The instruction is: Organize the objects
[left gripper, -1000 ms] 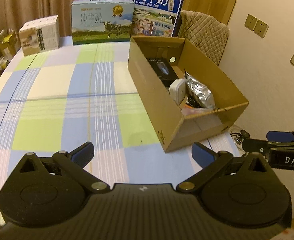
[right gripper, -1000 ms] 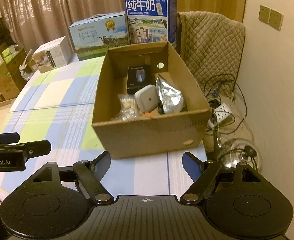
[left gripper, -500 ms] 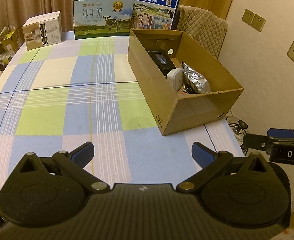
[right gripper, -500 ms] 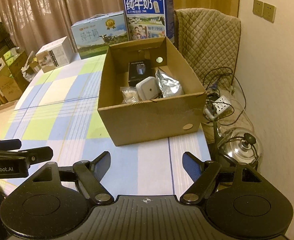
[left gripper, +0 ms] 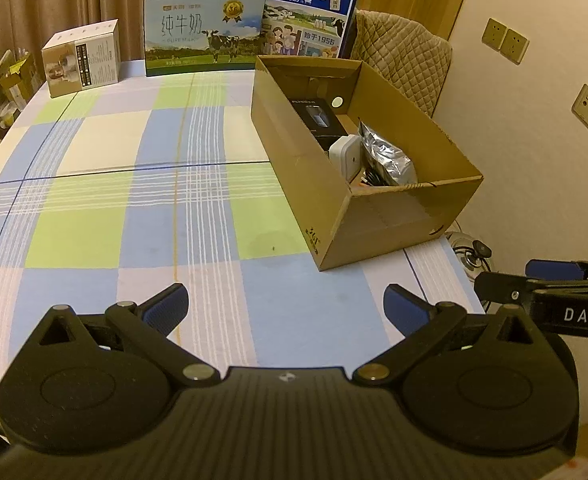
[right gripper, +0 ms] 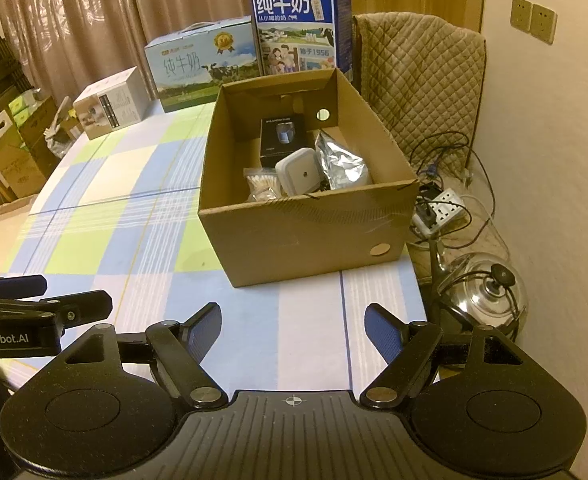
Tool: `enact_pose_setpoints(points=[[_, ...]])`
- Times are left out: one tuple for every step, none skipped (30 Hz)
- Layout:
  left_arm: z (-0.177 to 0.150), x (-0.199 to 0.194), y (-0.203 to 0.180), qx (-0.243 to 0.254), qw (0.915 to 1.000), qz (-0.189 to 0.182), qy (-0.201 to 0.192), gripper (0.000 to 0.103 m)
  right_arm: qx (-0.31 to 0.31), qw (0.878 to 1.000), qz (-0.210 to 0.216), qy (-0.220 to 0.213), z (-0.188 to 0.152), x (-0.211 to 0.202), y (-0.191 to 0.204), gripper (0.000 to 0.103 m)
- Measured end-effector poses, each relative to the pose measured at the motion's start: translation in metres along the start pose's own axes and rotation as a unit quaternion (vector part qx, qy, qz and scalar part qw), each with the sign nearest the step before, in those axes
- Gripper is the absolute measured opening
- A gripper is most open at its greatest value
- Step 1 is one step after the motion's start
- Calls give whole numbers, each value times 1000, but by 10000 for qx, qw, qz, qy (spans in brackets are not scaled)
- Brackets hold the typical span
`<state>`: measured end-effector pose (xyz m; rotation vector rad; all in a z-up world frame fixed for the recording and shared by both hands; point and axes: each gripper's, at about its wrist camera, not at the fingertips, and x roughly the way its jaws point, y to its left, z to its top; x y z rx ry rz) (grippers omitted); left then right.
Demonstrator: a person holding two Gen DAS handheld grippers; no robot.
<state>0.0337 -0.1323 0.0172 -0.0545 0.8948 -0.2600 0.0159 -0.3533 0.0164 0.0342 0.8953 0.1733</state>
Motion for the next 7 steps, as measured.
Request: enact_pose_setpoints(points=[[0, 1, -1, 13, 10000, 1, 21, 102, 1, 10000, 1, 4, 0, 0, 0, 76], [0, 2, -1, 20, 10000, -7, 42, 102, -2, 10000, 5, 9, 0, 1, 0, 76], [-1, 2, -1, 12, 10000, -27, 51, 102, -6, 10000, 9, 8, 0, 1, 0, 76], [-2, 2, 0, -10, 10000, -48, 44, 102, -7, 10000, 19, 8, -1, 1, 0, 76], [-2, 3, 0, -40, 10000, -45, 36, 102, -7, 10000, 29, 6, -1, 1, 0, 76], [-3, 3, 1, -49, 10000, -60, 30, 102, -6, 10000, 32, 5, -1, 1, 1, 76], [-3, 3, 1, -55, 10000, -77, 32, 102, -8, 10000, 30, 3, -1, 2, 1, 76]])
